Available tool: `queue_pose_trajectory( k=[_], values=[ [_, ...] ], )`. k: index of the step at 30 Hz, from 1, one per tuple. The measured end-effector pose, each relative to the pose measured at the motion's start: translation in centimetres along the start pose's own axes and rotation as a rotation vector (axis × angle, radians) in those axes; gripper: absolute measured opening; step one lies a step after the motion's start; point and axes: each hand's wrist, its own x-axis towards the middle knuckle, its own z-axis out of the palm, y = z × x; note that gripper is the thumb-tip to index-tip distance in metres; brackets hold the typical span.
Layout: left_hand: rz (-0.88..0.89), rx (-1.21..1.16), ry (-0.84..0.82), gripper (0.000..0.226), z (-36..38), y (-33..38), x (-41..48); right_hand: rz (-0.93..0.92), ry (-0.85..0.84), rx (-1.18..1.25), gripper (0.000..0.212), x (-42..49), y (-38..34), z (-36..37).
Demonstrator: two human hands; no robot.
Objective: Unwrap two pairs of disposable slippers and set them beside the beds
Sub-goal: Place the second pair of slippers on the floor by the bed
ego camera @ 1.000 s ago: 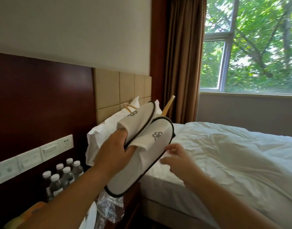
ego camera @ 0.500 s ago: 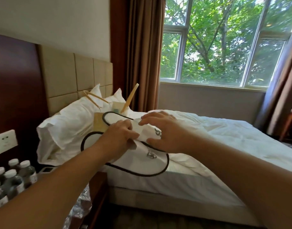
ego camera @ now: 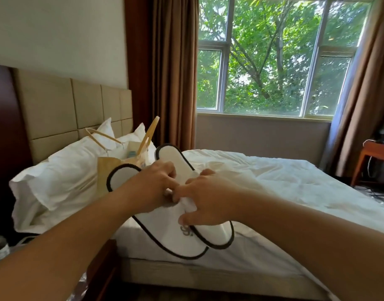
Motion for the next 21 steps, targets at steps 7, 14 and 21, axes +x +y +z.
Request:
queue_pose_trajectory(
  k=[7,14,21],
  values=[
    [0.217,0.219,-0.013,0.015,-0.4,4.2,5.7,0.165,-0.354,-0.056,0.058,-2.6,1.5,-1.1],
    [0.318,0.362,-0.113,0.039,1.2,5.6,7.9,0.14,-0.371,0.156,0.046,-5.4,3.9,-2.6],
    [0.355,0.225,-0.115,0.043,2.1,6.1,9.3,0.067,-0.29,0.137,0.051,-7.0,5.7,-3.6]
  ],
)
